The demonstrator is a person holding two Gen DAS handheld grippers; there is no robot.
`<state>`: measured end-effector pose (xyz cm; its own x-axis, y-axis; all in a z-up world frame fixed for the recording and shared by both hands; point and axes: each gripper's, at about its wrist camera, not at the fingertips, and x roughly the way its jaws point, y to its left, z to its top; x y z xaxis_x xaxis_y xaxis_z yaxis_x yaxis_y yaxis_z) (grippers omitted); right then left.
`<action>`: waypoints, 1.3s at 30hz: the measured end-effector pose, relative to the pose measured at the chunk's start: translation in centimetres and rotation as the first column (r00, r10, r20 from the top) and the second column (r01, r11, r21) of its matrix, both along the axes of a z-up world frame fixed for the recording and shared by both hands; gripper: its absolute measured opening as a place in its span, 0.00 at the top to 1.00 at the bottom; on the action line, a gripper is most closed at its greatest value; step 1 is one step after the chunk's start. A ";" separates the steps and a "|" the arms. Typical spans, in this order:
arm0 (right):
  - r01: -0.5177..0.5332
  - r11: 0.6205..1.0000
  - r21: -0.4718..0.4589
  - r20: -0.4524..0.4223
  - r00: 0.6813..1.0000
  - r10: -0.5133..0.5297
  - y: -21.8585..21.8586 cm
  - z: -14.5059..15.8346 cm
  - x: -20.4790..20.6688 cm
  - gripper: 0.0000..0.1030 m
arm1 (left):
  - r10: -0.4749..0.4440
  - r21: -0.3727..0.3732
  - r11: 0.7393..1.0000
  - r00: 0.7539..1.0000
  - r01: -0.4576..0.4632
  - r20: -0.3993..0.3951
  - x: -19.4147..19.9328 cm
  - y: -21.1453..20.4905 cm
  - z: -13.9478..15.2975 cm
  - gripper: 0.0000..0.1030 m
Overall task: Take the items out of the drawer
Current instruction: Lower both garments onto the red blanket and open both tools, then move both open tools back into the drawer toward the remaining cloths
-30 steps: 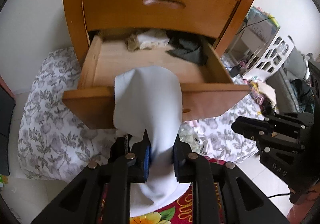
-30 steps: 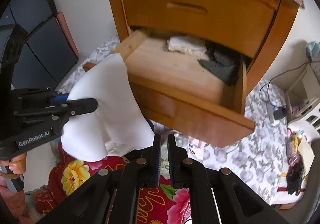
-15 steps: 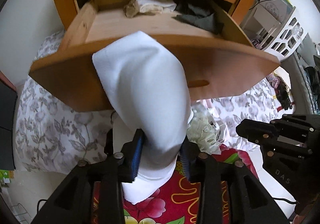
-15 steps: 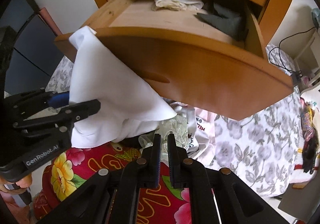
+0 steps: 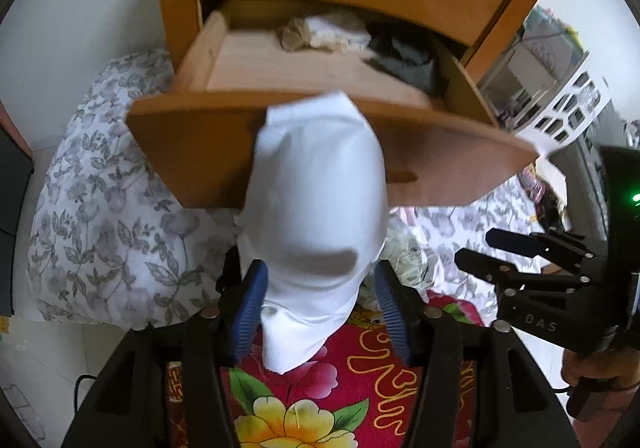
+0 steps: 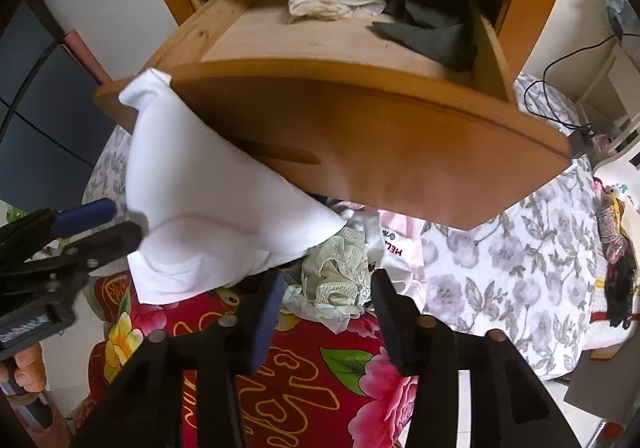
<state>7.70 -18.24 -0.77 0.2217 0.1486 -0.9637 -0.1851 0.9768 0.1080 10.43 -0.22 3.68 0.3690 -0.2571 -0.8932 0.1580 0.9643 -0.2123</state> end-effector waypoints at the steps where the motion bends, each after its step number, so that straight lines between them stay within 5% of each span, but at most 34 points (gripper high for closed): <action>1: 0.001 1.000 0.001 0.005 1.000 -0.001 0.1 0.3 -0.1 0.47 | 0.009 0.001 1.000 1.000 -0.009 0.018 -0.2 0.2 0.5 0.33; 5: 0.006 1.000 0.008 0.036 0.999 -0.006 0.4 1.7 -0.4 0.39 | 0.037 -0.001 0.999 0.996 -0.037 0.077 -0.5 1.1 2.2 0.32; 8: 0.020 1.000 0.017 0.054 0.998 -0.021 0.5 2.5 -0.7 0.29 | 0.070 0.026 0.997 0.993 -0.072 0.092 -0.5 1.6 2.2 0.22; 14: 0.058 0.997 0.046 0.082 0.995 -0.062 0.1 3.5 -1.1 0.11 | 0.118 0.037 0.992 0.990 -0.121 0.074 -0.3 2.3 1.1 0.21; 17: 0.091 0.994 0.054 0.091 0.991 -0.095 -0.6 3.6 -1.1 0.01 | 0.137 0.042 0.989 0.988 -0.141 0.074 -0.3 2.4 0.7 0.10; 27: 0.162 0.983 0.090 0.123 0.977 -0.173 -2.6 3.9 -0.7 0.00 | 0.152 0.016 0.988 0.984 -0.154 0.088 -0.1 2.7 0.7 0.02; 39: 0.117 0.988 0.101 0.211 0.968 -0.136 -2.5 6.0 0.0 0.00 | 0.135 -0.050 0.991 0.972 -0.128 0.195 2.4 3.4 3.9 0.02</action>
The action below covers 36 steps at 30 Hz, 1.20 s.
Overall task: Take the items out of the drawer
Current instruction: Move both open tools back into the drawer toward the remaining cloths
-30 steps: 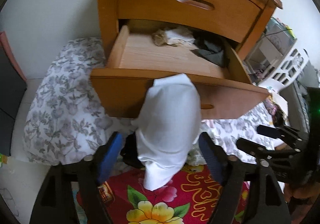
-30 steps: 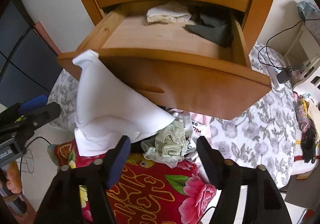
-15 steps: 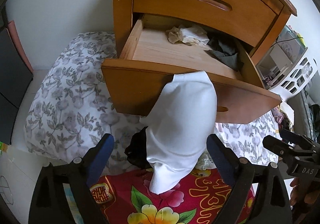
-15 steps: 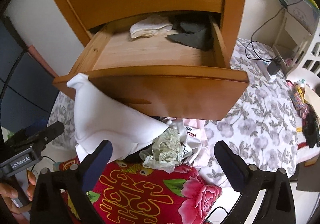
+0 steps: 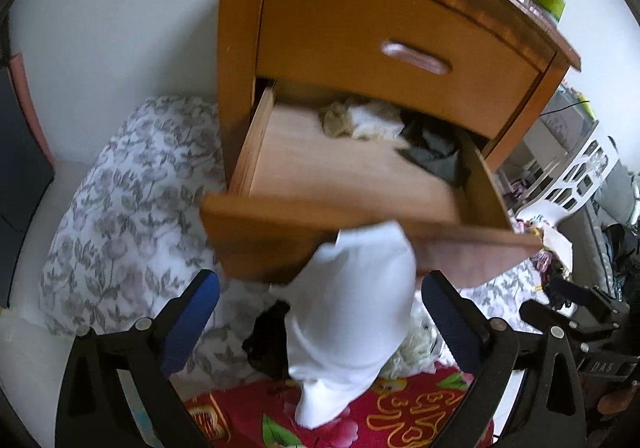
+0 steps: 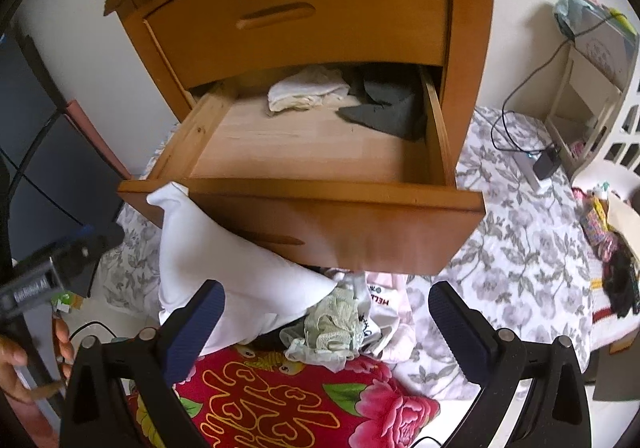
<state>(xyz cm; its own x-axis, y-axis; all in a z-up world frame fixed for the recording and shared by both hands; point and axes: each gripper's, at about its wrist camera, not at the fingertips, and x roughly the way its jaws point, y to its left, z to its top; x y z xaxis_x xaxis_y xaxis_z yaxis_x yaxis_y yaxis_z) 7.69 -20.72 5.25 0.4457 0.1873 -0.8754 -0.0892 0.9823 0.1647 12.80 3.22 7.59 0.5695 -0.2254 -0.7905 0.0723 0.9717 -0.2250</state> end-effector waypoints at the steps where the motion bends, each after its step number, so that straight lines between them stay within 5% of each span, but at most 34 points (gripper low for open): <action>1: -0.007 1.000 0.006 0.003 1.000 0.007 0.0 0.2 0.2 0.00 | -0.010 0.000 1.000 1.000 0.010 0.014 0.5 -0.1 0.5 0.02; 10: -0.043 0.999 0.001 0.071 0.997 0.043 0.0 3.5 3.2 0.00 | -0.098 0.046 0.995 0.987 0.093 0.125 4.9 -1.3 4.8 0.02; 20: -0.084 0.996 -0.043 0.103 0.991 0.088 -0.2 6.1 8.6 0.00 | -0.104 0.132 0.986 0.994 0.100 0.019 11.1 -2.4 4.4 0.02; 27: -0.115 0.986 -0.119 0.010 0.993 0.117 -0.4 2.8 12.9 0.00 | -0.089 0.135 0.985 0.990 0.104 -0.109 15.2 -3.5 0.7 0.02; 36: -0.216 0.951 -0.219 -0.043 0.976 0.212 -0.7 -0.4 16.6 0.05 | -0.081 0.134 0.986 0.984 0.102 -0.157 18.7 -5.2 -1.6 0.03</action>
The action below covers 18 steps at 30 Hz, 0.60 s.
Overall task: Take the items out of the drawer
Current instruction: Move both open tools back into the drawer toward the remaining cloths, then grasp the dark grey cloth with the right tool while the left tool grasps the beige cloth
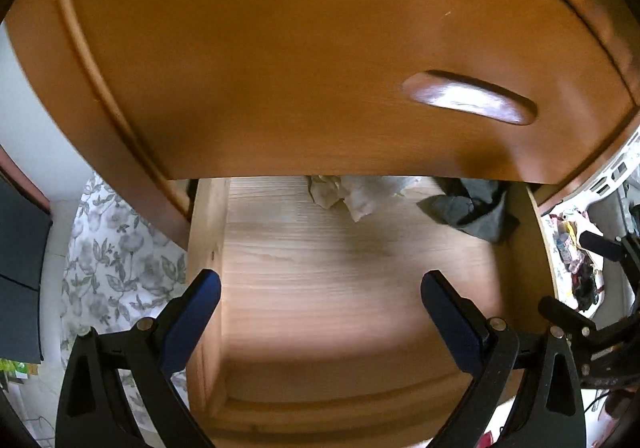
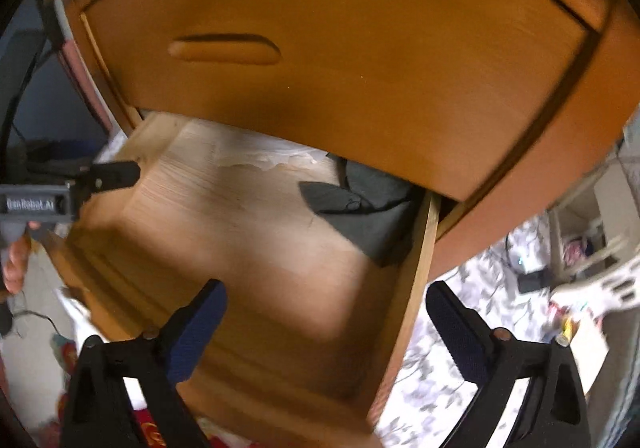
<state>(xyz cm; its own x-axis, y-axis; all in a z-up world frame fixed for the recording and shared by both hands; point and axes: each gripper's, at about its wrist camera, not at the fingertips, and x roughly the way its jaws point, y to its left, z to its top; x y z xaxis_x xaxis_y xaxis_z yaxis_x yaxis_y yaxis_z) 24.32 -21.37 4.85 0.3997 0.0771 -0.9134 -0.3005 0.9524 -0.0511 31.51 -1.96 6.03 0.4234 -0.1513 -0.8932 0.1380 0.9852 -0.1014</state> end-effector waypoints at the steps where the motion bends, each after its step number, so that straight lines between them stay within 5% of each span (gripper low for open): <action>1: -0.012 1.000 -0.013 0.000 1.000 0.012 -0.1 -0.2 0.4 0.06 | 0.004 -0.001 1.000 1.000 -0.004 -0.003 0.2 0.0 -0.2 0.03; 7: -0.079 0.992 -0.099 -0.016 0.997 0.077 -0.3 -2.2 2.3 0.20 | 0.018 -0.014 1.000 0.999 -0.019 -0.031 1.2 0.4 -1.7 0.03; 18: -0.205 0.949 -0.240 -0.104 0.977 0.185 2.4 -6.5 4.5 0.31 | 0.015 -0.038 0.999 0.999 -0.017 -0.044 1.6 0.8 -2.6 0.03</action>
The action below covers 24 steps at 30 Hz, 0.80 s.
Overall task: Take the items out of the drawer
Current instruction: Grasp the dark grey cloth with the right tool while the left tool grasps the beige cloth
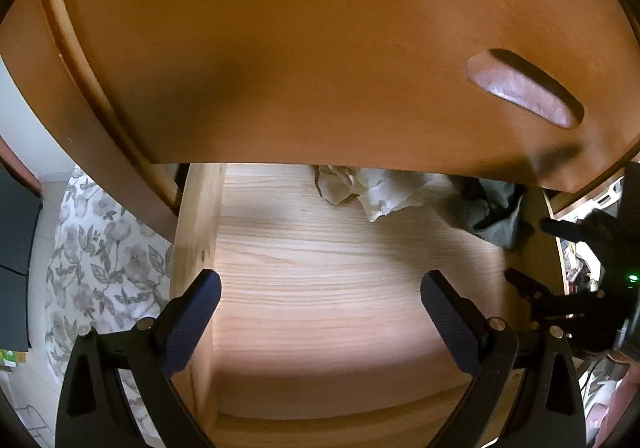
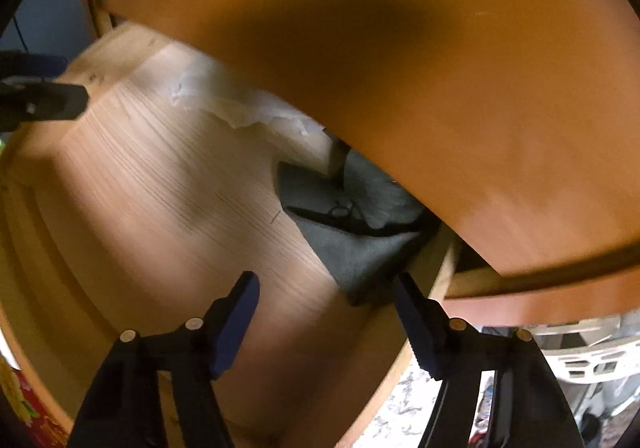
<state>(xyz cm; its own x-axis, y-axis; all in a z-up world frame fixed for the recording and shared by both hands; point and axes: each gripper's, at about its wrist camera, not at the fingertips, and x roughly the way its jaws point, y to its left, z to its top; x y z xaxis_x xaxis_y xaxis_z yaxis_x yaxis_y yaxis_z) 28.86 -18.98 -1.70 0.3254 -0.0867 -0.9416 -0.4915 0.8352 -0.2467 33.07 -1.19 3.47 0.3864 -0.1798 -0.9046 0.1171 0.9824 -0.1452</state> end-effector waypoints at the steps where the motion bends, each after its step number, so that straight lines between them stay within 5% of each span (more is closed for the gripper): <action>1: -0.009 1.000 -0.016 -0.002 1.000 0.009 0.3 -0.3 0.1 0.31 | -0.002 0.001 1.000 1.000 0.002 0.000 0.0 0.0 -0.1 0.03; 11: -0.064 0.986 -0.151 -0.020 0.998 0.062 2.1 -2.9 1.5 0.42 | 0.003 -0.042 0.999 1.000 -0.002 0.009 0.2 0.9 0.2 0.03; 24: -0.123 0.968 -0.217 0.002 0.992 0.126 3.2 -4.9 1.8 0.70 | 0.019 -0.087 0.996 1.000 -0.017 0.016 -0.1 1.9 0.2 0.03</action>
<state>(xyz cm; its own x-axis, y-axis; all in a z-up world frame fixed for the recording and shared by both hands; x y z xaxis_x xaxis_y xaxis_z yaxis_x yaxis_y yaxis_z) 30.61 -15.82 -6.56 0.3611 -0.2455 -0.8996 -0.5827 0.6938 -0.4232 33.01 0.73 3.71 0.4054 -0.2505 -0.8792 0.1026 0.9681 -0.2285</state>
